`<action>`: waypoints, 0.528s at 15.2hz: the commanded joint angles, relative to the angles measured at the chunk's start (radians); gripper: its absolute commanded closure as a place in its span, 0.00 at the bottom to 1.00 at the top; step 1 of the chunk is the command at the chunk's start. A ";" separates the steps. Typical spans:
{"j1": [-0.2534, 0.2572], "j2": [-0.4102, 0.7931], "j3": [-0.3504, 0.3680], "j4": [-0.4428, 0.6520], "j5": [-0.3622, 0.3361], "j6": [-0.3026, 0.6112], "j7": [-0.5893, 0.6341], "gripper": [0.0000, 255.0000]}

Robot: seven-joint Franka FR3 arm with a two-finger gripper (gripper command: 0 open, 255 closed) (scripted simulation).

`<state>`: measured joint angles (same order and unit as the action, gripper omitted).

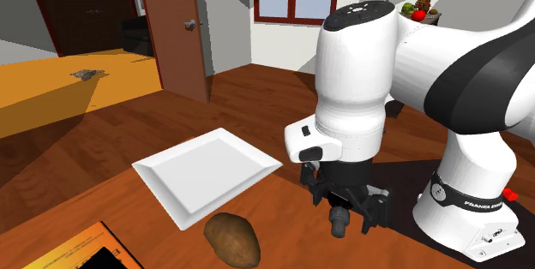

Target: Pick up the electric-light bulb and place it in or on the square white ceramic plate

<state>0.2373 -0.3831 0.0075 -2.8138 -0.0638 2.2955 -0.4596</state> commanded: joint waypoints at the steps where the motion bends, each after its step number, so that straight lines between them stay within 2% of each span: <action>1: 0.000 0.004 0.000 -0.001 -0.001 0.005 0.000 0.00; 5: 0.000 0.004 0.000 -0.001 -0.001 0.005 0.000 0.00; 6: 0.000 0.004 0.000 -0.001 0.000 0.005 0.000 1.00; 8: 0.000 0.004 0.000 -0.001 -0.001 0.005 0.000 1.00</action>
<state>0.2369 -0.3794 0.0073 -2.8145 -0.0643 2.3003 -0.4598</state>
